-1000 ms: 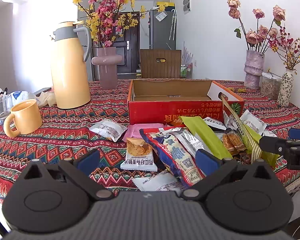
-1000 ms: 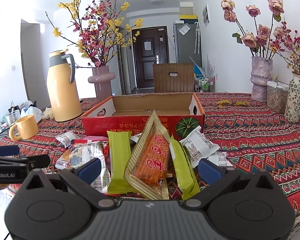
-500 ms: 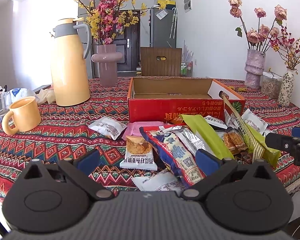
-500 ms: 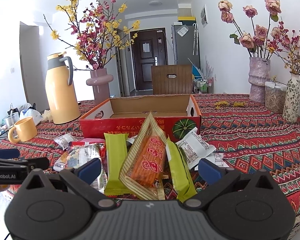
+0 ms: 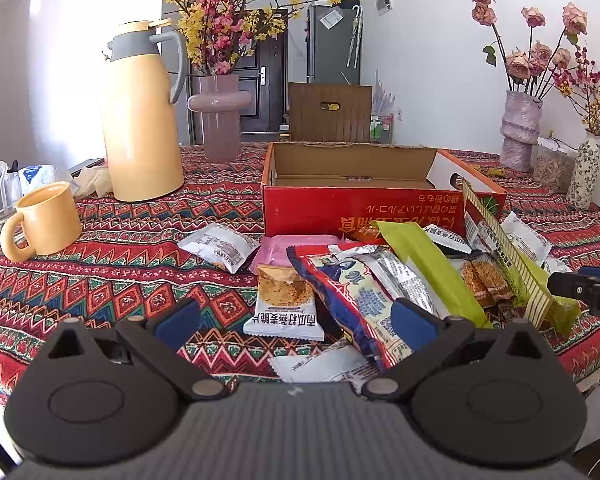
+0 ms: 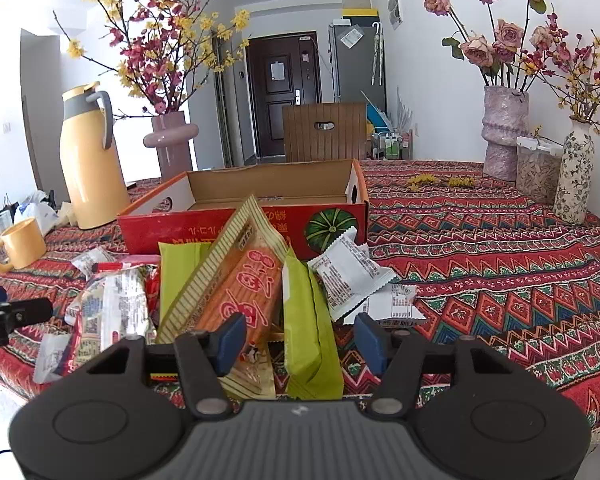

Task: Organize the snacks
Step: 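Lower the right tool onto the light green snack bar and close it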

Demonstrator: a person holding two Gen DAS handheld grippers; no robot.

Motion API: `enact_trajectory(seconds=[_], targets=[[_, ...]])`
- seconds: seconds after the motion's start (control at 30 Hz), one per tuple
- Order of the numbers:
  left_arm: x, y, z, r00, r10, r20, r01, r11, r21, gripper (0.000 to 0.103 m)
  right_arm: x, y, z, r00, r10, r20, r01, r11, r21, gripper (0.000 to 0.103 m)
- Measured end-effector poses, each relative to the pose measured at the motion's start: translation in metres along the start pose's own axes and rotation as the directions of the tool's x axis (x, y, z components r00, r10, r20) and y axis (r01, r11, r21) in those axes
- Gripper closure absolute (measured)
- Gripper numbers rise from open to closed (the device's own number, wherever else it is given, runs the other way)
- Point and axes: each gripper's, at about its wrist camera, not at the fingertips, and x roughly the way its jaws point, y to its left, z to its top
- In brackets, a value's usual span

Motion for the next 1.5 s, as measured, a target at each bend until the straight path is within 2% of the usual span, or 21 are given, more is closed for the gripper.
enact_trajectory(seconds=[0.17, 0.3, 0.37, 0.53, 0.6, 1.1, 1.5], targets=[[0.007, 0.004, 0.0, 1.0, 0.007, -0.014, -0.007, 1.0, -0.008, 0.0, 0.022, 0.004, 0.002, 0.999, -0.018, -0.051, 0.015, 0.999, -0.049, 0.052], [0.011, 0.007, 0.0, 1.0, 0.013, -0.023, -0.013, 1.0, -0.012, 0.0, 0.043, 0.007, 0.002, 0.994, -0.052, -0.101, 0.043, 0.995, -0.087, 0.067], [0.013, 0.008, 0.0, 1.0, 0.015, -0.027, -0.016, 1.0, -0.014, 0.0, 0.05, 0.008, 0.002, 0.99, -0.069, -0.12, 0.057, 0.993, -0.101, 0.069], [0.016, 0.012, -0.001, 0.999, 0.019, -0.034, -0.02, 1.0, -0.022, 0.0, 0.059, 0.01, 0.002, 0.986, -0.096, -0.134, 0.079, 0.989, -0.126, 0.076], [0.016, 0.012, -0.001, 0.999, 0.019, -0.035, -0.02, 1.0, -0.024, 0.0, 0.059, 0.009, 0.002, 0.987, -0.096, -0.132, 0.08, 0.99, -0.118, 0.082], [0.01, 0.019, -0.003, 0.999, 0.031, -0.034, -0.032, 0.999, -0.03, 0.0, 0.031, -0.004, 0.002, 0.998, -0.037, -0.042, 0.038, 0.999, 0.033, 0.085], [0.005, 0.022, -0.017, 0.996, 0.002, -0.088, -0.001, 1.0, 0.016, 0.0, 0.006, -0.005, -0.002, 1.0, -0.012, 0.019, 0.011, 0.996, 0.09, 0.085]])
